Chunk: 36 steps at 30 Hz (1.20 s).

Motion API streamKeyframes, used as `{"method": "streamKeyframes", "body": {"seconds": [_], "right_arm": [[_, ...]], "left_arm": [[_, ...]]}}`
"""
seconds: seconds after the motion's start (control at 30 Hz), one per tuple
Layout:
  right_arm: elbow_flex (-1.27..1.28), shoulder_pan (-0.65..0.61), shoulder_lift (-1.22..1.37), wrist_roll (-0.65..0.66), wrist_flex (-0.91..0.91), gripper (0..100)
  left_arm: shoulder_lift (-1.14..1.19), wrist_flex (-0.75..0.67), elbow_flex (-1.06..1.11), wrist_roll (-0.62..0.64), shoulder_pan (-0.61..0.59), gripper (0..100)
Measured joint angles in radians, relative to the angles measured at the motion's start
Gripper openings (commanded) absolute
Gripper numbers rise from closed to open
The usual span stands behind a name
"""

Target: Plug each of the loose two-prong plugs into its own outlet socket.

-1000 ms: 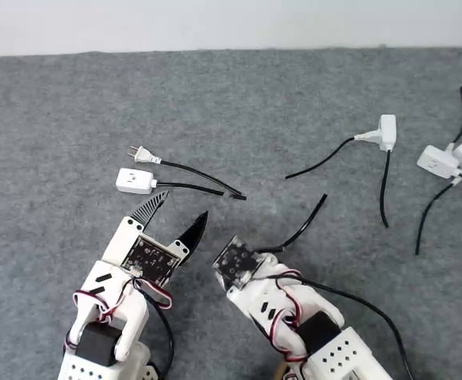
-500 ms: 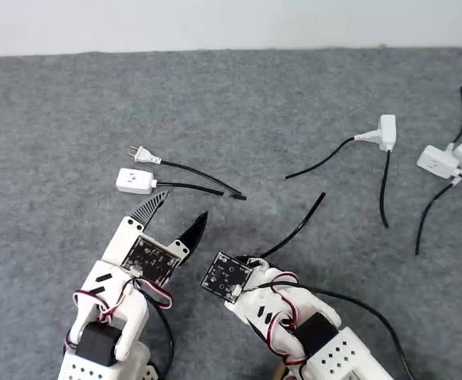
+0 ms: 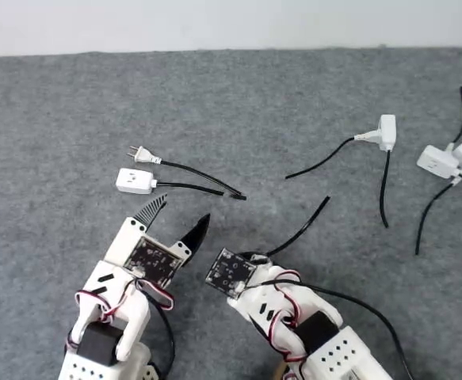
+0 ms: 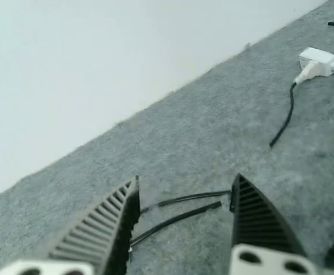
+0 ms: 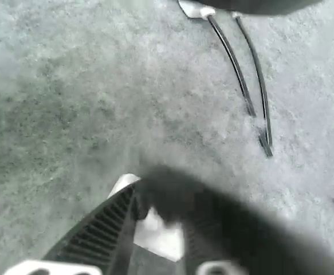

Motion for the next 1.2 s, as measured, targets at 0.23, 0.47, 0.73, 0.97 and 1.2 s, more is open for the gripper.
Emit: {"method": "streamKeyframes", "body": {"seconds": [0.23,0.47,0.73,0.97,1.2], "right_arm": [[0.000,0.015,0.003,0.002,0.006,29.6],[0.000,0.017,0.003,0.002,0.006,29.6],[0.000,0.017,0.003,0.002,0.006,29.7],[-0.052,0.017,0.005,0.002,0.121,29.9],[-0.186,0.018,0.021,0.074,0.338,29.9]], "left_arm": [[0.000,0.000,0.011,0.000,0.008,25],[0.000,0.000,0.011,0.000,0.006,25],[0.000,0.000,0.011,0.000,0.006,25],[0.000,0.000,0.011,0.000,0.006,25],[0.000,0.000,0.011,0.000,0.006,25]]}}
